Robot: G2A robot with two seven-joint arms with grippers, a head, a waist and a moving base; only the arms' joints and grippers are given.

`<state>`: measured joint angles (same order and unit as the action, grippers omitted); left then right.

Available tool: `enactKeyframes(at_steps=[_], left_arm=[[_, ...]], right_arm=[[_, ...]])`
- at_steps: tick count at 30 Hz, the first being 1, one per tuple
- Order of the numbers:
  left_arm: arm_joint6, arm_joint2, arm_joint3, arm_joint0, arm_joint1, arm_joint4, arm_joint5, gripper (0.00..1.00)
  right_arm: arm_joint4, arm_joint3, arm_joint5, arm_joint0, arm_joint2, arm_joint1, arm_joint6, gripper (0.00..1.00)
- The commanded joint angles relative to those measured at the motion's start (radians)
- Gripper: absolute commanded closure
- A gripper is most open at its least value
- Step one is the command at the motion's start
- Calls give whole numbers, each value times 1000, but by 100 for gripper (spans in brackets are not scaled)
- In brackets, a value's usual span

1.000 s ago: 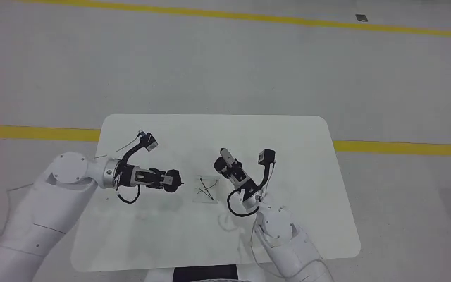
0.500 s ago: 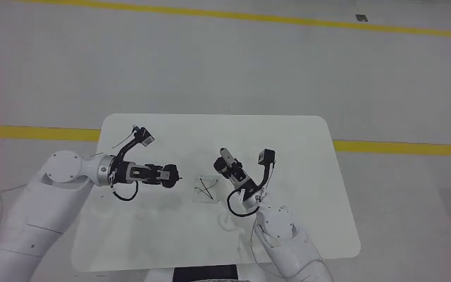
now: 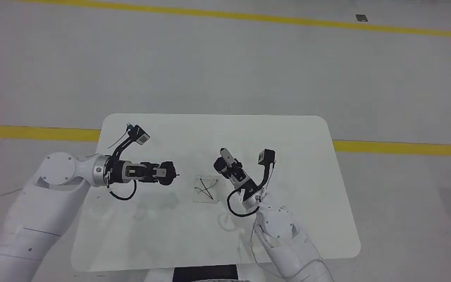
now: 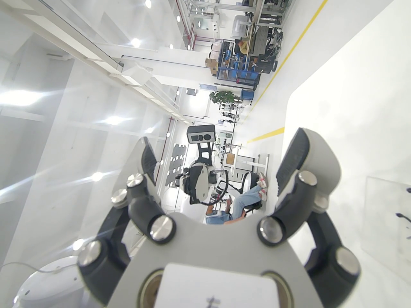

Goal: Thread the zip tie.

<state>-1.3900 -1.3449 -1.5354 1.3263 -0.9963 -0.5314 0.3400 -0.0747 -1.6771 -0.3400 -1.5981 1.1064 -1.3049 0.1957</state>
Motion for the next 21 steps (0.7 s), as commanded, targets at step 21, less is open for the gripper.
enactKeyframes(at_steps=[21], left_arm=[[0, 0, 0, 0, 0, 0, 0, 100]], right_arm=[[951, -183, 461, 71, -109, 27, 284, 0]])
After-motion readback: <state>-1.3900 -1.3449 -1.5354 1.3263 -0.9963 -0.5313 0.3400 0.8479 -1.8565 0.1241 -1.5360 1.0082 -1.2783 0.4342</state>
